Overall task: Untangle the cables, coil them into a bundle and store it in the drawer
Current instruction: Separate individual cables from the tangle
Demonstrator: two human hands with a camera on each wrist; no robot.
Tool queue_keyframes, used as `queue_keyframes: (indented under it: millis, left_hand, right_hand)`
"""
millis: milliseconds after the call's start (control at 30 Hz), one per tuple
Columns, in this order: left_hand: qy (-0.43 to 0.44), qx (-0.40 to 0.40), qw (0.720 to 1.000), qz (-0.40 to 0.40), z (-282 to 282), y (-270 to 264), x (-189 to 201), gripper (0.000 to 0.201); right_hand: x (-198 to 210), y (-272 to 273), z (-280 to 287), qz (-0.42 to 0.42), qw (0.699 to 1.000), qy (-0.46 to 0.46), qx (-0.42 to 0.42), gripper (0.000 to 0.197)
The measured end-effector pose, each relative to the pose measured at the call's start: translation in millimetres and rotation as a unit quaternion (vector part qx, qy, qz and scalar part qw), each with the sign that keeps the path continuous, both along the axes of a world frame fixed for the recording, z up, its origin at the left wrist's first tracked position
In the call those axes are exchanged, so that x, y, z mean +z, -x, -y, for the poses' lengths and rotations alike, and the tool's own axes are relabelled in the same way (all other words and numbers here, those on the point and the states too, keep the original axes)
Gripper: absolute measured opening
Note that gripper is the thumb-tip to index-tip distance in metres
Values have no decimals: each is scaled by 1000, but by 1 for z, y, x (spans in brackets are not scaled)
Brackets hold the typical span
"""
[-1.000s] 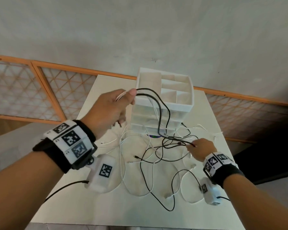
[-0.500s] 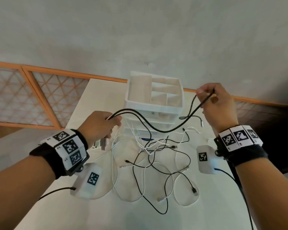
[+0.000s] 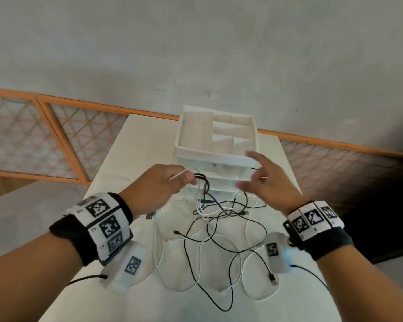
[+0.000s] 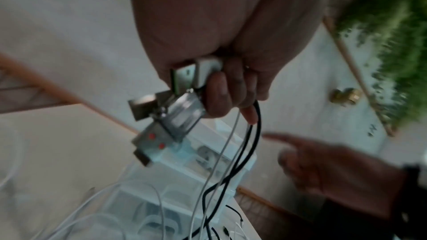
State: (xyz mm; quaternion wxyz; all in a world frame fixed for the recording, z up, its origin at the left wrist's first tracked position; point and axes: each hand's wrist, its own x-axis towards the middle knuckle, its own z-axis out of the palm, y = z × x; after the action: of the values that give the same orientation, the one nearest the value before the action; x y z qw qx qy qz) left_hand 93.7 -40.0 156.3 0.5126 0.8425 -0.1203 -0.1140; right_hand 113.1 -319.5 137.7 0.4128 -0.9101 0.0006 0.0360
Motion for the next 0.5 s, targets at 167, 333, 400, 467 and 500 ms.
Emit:
queue_keyframes:
  millis: [167,333,400,467,500]
  left_hand:
    - [55,-26,998,34,31,8,24,50]
    - [-61,-108,992,35,-5,5,11,34]
    - [-190,-151,970,28,-16,6,-12,30]
    - [-252,-138,958,2,-21,6,-39,35]
    - [-272,-125,954,-1,-22,5,-52,39]
  right_hand:
    - [0,16,-64,-25,982,91,166,26]
    - [-21,-19,31,-147,969,197,-30,28]
    - [-16,-28,58,-9,973,161,-167,9]
    - [-15,-30,67,112,954,140,-238,12]
    - [-20,-30,68,114,958,124,-231,19]
